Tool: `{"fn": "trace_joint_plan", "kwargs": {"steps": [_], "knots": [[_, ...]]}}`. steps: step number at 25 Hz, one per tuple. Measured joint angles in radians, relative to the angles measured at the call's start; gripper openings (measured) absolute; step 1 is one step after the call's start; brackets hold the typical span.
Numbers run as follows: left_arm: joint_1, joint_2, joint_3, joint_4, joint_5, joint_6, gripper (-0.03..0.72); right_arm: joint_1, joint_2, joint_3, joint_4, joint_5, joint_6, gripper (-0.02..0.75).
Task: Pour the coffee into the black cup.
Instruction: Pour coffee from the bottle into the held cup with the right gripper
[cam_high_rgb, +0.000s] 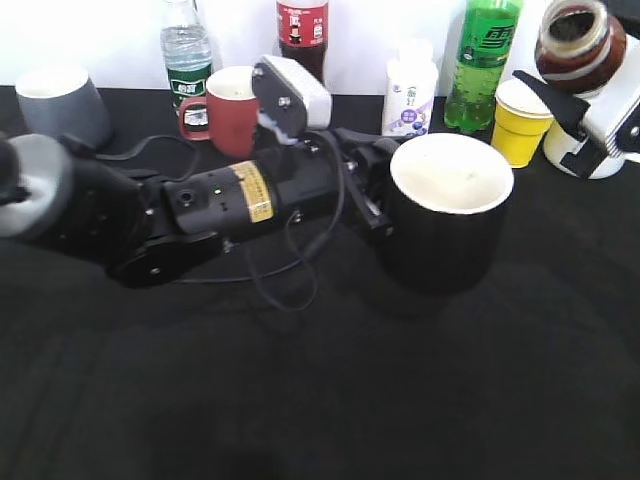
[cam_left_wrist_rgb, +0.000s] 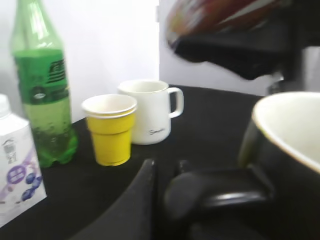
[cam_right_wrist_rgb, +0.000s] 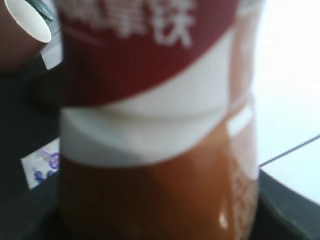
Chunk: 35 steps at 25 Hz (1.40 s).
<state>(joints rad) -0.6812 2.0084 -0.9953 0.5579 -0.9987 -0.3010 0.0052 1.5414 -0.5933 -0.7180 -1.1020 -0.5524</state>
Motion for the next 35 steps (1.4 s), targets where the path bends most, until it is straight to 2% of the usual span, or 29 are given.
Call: {"fn": "trace_joint_plan", "kwargs": {"steps": [4,9,16,35], "knots": [[-0.003,0.0,-0.021,0.022,0.008,-0.016,0.067,0.0,0.003,0.0,0.0,-0.005,-0.107,0.532],[-0.042,0.0,-0.021,0.027,0.01,-0.026,0.067,0.0,0.02,0.0,0.001,-0.004,-0.263,0.532],[-0.045,0.0,-0.021,0.022,0.011,-0.026,0.067,0.0,0.02,0.0,0.005,-0.004,-0.396,0.532],[-0.045,0.0,-0.021,0.019,0.012,-0.026,0.067,0.0,0.021,0.0,0.024,-0.004,-0.536,0.532]]}}
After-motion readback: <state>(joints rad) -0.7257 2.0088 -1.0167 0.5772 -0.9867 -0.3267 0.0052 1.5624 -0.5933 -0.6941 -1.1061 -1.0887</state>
